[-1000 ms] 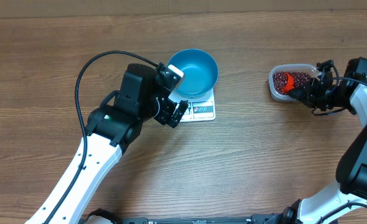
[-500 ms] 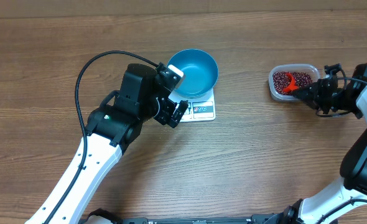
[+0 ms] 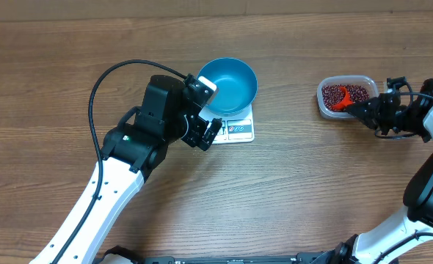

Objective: Scoop item into bowl and weigh 150g on scale
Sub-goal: 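Dip the red scoop into the beans and scoop with the right gripper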

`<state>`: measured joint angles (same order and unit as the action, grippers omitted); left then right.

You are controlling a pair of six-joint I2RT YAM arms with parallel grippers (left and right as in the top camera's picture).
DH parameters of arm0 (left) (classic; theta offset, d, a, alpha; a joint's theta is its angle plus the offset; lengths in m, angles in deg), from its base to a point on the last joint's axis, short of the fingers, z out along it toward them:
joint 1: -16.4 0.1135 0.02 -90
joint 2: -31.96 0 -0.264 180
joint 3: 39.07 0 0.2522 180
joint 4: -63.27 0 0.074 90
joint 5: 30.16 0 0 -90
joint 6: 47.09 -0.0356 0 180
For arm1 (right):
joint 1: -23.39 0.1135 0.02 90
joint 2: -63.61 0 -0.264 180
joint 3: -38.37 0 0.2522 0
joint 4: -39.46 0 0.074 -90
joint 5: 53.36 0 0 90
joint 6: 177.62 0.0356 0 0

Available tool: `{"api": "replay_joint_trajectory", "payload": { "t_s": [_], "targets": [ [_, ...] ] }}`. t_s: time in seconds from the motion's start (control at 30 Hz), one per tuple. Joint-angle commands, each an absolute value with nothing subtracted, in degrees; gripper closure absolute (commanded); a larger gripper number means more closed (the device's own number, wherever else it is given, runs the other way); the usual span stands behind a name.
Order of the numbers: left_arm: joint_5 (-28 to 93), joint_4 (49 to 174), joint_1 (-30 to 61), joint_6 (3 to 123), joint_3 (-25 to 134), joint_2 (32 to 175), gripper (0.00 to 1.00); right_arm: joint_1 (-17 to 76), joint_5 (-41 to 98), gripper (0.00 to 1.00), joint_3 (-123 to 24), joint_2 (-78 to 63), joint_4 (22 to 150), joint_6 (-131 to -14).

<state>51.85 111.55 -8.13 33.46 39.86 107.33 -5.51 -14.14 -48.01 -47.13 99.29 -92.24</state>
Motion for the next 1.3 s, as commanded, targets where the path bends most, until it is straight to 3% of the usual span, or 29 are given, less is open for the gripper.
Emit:
{"api": "replay_joint_trajectory", "payload": {
  "t_s": [0.0, 1.27],
  "targets": [
    [51.0, 111.5, -8.0, 32.4, 39.8, 106.2, 0.01, -6.2, -19.3, 0.96, -47.7, -47.6, 98.9, -92.3],
    [51.0, 111.5, -8.0, 32.4, 39.8, 106.2, 0.00, -12.2, -30.7, 0.96, -47.7, -47.6, 104.0, -95.9]
  ]
}}
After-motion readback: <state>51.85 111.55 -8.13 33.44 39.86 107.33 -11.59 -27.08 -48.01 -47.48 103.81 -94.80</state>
